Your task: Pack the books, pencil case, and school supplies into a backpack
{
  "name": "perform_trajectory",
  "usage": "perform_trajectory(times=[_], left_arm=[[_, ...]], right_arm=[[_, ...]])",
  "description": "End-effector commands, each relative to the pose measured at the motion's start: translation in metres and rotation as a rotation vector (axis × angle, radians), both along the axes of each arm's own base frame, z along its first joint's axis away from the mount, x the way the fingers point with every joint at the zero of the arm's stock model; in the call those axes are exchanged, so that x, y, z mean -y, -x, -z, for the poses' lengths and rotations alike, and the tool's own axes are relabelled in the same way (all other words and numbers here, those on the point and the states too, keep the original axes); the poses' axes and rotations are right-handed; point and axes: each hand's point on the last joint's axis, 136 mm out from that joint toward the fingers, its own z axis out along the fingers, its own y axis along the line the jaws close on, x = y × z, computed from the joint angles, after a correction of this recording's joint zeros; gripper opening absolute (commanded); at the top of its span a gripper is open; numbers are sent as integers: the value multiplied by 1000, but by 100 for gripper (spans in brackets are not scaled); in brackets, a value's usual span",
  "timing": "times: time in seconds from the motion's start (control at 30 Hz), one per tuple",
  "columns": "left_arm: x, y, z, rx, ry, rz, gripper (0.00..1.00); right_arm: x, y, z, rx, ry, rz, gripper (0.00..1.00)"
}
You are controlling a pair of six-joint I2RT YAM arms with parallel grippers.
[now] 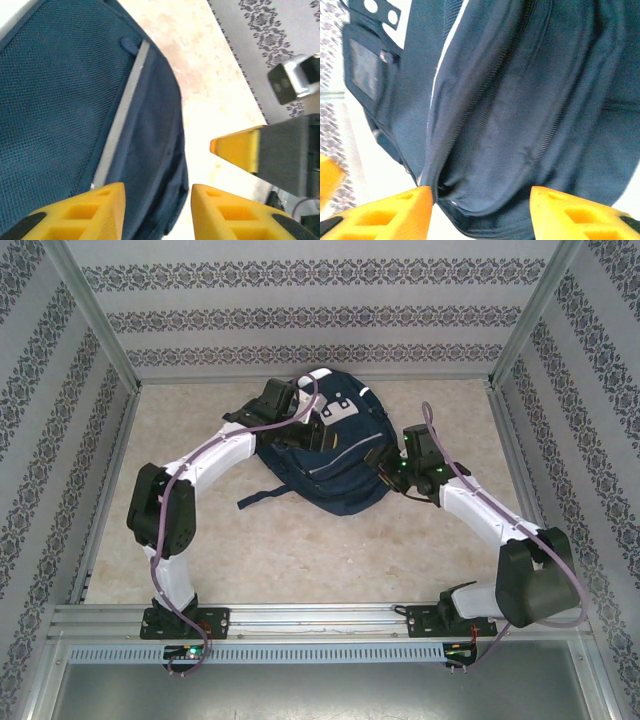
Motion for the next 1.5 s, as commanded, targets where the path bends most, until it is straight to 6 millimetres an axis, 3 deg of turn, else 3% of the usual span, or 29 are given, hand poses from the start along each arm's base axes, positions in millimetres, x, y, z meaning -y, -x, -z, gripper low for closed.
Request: perform_trajectory(times=[0.0, 0.13, 0.3, 0.4, 0.57, 0.77, 0.87, 1.03, 1.17, 1.23, 1.33, 1.47], left_arm=[[-13, 27, -37, 52, -1, 63, 42], [-45, 38, -29, 54, -26, 18, 43], [-89, 9, 18, -135, -67, -262, 36], [-96, -5, 42, -215, -130, -346, 41], [-88, -20, 61, -370, -82, -451, 44], [-88, -23, 85, -405, -131, -526, 46], [-79, -27, 93, -437, -89, -523, 46], [-68, -31, 105, -464, -99, -530, 45], [-69, -38, 120, -473, -154, -560, 45], [-67, -42, 125, -482, -151, -563, 36], [-59, -43, 123, -493, -116, -543, 9], [-62, -24, 104, -503, -84, -552, 0]], right_arm=[[7, 25, 1, 16, 114, -165, 56], [23, 33, -11, 66, 227, -211, 57], [21, 35, -19, 95, 259, -274, 57], [10, 34, -18, 92, 248, -313, 58], [-4, 34, -13, 81, 243, -339, 59], [-16, 33, -5, 74, 245, -348, 59], [-21, 32, 0, 71, 254, -354, 59], [-8, 25, 19, 33, 329, -284, 61], [-8, 17, 30, 14, 280, -244, 63], [-11, 13, 32, 8, 251, -233, 63], [-12, 4, 36, 4, 217, -215, 63], [-5, -13, 39, 22, 239, -209, 63]])
